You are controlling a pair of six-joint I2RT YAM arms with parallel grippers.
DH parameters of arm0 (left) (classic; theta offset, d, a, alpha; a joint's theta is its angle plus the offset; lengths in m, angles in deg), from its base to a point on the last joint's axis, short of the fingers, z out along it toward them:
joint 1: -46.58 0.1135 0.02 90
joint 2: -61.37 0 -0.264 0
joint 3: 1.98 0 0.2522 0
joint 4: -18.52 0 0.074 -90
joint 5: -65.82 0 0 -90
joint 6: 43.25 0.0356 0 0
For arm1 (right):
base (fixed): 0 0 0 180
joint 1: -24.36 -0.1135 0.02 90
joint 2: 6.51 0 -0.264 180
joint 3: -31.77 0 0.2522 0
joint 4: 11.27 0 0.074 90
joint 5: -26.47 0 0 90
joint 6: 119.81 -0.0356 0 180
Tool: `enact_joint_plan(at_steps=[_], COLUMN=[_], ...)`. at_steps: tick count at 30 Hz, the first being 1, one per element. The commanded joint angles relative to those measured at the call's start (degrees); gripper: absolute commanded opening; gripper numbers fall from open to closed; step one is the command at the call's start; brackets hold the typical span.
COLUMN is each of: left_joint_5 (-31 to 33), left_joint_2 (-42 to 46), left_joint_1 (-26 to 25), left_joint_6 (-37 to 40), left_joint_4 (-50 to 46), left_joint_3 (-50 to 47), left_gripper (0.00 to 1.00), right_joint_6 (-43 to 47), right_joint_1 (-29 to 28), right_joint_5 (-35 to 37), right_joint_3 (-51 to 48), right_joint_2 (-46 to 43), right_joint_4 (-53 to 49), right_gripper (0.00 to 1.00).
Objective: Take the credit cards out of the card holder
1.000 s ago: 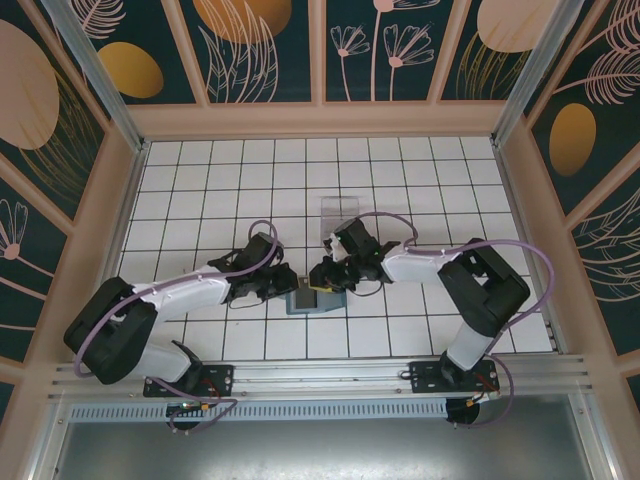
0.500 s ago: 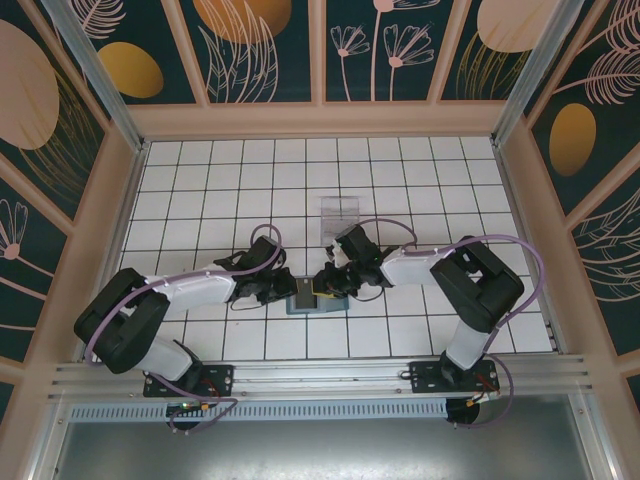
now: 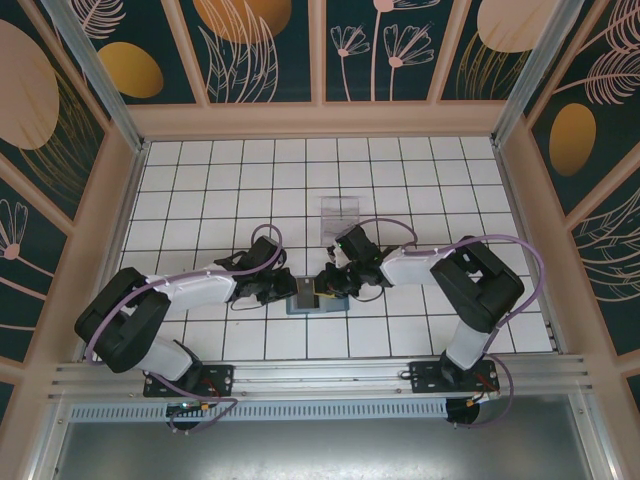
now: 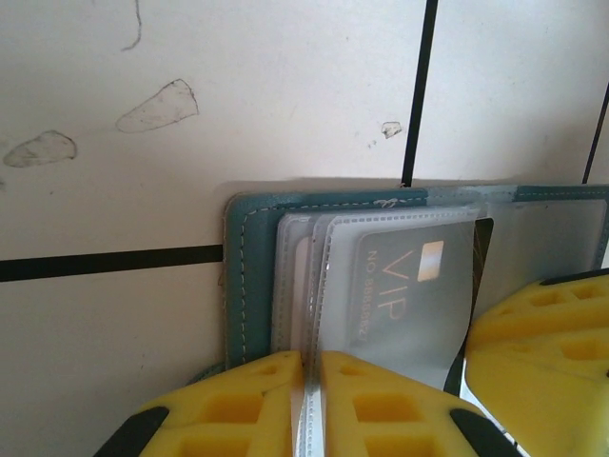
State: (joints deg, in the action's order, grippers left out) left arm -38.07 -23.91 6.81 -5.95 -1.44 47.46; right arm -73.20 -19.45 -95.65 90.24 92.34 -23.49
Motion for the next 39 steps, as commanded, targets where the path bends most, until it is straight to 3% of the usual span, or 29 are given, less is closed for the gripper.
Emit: enact_joint_plan(at_steps=[1,9,28,39], left_joint_5=[2.57,2.4,3.94,4.48], left_joint_2=[-2.32,-2.82,-3.28,-3.37], left_joint_1=[-0.33,-0.37,-0.37,-0.36], left_joint_6=[1.09,1.4,2.25,2.52], left_joint_4=[-3.32,-3.64,-5.93,-6.64], left_joint_3=[-0.29,0.18,0.96,1.14], left_gripper=[0.17,0.17,0.17,0.17], right_joint_6=[1.88,0.35,-1.42,-0.75], right_joint_1=[0.4,0.38,0.66,1.06], right_joint_5=[4.54,2.37,1.59,2.8], right_joint_3=[0.81,0.38,-2.62,-3.6], right_joint_2=[0.45,-2.26,-5.93,-3.53], right_joint_4=[-5.52,-3.04,0.2,-0.39], right_gripper=[0.2,0.25,0.27,0.24])
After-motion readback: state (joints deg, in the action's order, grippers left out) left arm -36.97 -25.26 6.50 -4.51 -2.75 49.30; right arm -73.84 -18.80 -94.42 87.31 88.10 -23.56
